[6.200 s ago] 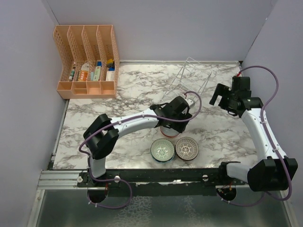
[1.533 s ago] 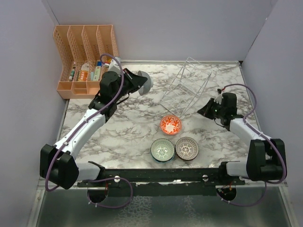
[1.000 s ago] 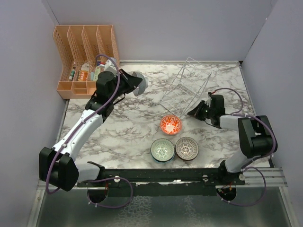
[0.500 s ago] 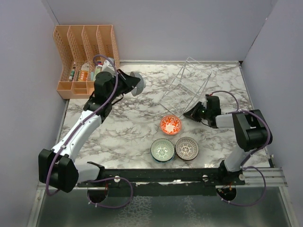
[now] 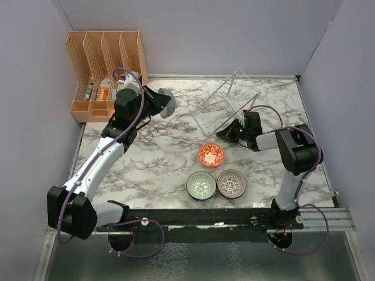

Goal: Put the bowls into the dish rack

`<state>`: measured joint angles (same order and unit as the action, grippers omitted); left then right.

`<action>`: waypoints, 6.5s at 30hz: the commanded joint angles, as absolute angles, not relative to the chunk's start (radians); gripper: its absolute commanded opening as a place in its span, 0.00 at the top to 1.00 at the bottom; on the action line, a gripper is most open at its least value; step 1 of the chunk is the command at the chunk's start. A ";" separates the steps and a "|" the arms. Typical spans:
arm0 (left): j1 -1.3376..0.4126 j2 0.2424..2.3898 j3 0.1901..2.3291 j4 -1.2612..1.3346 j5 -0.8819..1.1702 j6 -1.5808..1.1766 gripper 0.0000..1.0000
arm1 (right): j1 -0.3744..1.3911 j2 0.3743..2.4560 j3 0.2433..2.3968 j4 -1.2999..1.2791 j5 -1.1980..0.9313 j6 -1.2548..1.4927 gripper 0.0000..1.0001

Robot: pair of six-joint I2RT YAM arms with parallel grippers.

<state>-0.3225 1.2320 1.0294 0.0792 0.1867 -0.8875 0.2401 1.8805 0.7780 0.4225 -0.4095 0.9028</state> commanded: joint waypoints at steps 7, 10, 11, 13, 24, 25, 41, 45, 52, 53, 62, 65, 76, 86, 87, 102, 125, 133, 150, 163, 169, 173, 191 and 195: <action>-0.308 1.213 1.016 0.156 0.209 -0.889 1.00 | 0.268 1.917 0.800 0.445 -0.398 0.959 0.99; -0.305 1.218 1.007 0.180 0.213 -0.902 1.00 | 0.268 1.858 0.758 0.424 -0.395 0.955 0.94; -0.304 1.221 1.005 0.193 0.217 -0.908 1.00 | 0.268 1.839 0.744 0.417 -0.393 0.953 0.91; -0.304 1.232 0.999 0.229 0.227 -0.929 1.00 | 0.268 1.801 0.729 0.387 -0.384 0.946 0.87; -0.345 1.347 0.868 0.693 0.221 -1.220 1.00 | 0.243 1.416 0.662 -0.005 -0.240 0.766 0.45; -0.356 1.365 0.870 0.728 0.213 -1.226 1.00 | 0.229 1.368 0.652 -0.041 -0.226 0.747 0.40; -0.500 1.873 0.905 1.488 0.089 -1.560 1.00 | 0.121 1.102 0.613 -0.305 -0.256 0.588 0.17; -0.521 1.991 0.962 1.615 0.056 -1.613 1.00 | 0.120 1.104 0.623 -0.327 -0.259 0.569 0.16; -0.544 2.104 0.977 1.731 -0.009 -1.661 1.00 | 0.123 1.123 0.627 -0.340 -0.267 0.552 0.16; -0.545 2.113 0.974 1.743 -0.016 -1.668 1.00 | 0.123 1.129 0.627 -0.337 -0.269 0.554 0.16; -0.548 2.173 0.983 1.775 -0.024 -1.692 1.00 | 0.123 1.158 0.648 -0.331 -0.272 0.545 0.17; -0.549 2.192 0.994 1.775 -0.033 -1.704 1.00 | 0.123 1.158 0.652 -0.336 -0.269 0.543 0.17; -0.549 2.252 1.005 1.776 -0.038 -1.740 1.00 | 0.123 1.182 0.671 -0.325 -0.275 0.536 0.17; -0.549 2.291 0.977 1.776 -0.032 -1.777 1.00 | 0.123 1.189 0.663 -0.311 -0.284 0.531 0.17; -0.548 2.295 0.972 1.776 -0.031 -1.781 1.00 | 0.123 1.188 0.663 -0.311 -0.284 0.531 0.17; -0.537 2.316 0.906 1.774 0.007 -1.807 0.66 | 0.123 1.184 0.656 -0.284 -0.302 0.543 0.16; -0.465 2.133 0.843 1.615 0.199 -1.701 0.01 | 0.123 1.170 0.680 -0.275 -0.314 0.552 0.16; -0.446 1.723 0.692 1.174 0.399 -1.471 0.01 | 0.123 1.189 0.767 -0.349 -0.256 0.521 0.16; -0.803 1.685 1.350 -0.499 0.291 -0.525 0.12 | 0.071 1.271 1.280 -0.669 0.061 0.454 0.00; -0.940 1.884 1.460 -0.490 0.158 -0.462 0.16 | 0.048 1.237 1.281 -0.667 -0.007 0.462 0.00; -0.963 1.937 1.489 -0.495 0.077 -0.427 0.27 | 0.049 1.230 1.273 -0.665 -0.014 0.462 0.00; -0.962 1.948 1.484 -0.485 -0.005 -0.406 0.31 | 0.048 1.226 1.265 -0.659 -0.026 0.462 0.00; -0.962 2.019 1.451 -0.446 -0.060 -0.337 0.56 | 0.048 1.226 1.253 -0.653 -0.019 0.452 0.00; -0.961 2.005 1.449 -0.443 -0.073 -0.325 0.76 | 0.048 1.225 1.256 -0.655 -0.018 0.451 0.01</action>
<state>-0.9596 2.0022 1.4639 -0.4507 -0.0330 -0.3519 0.0509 1.2480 1.2594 -0.6586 -0.0135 0.4652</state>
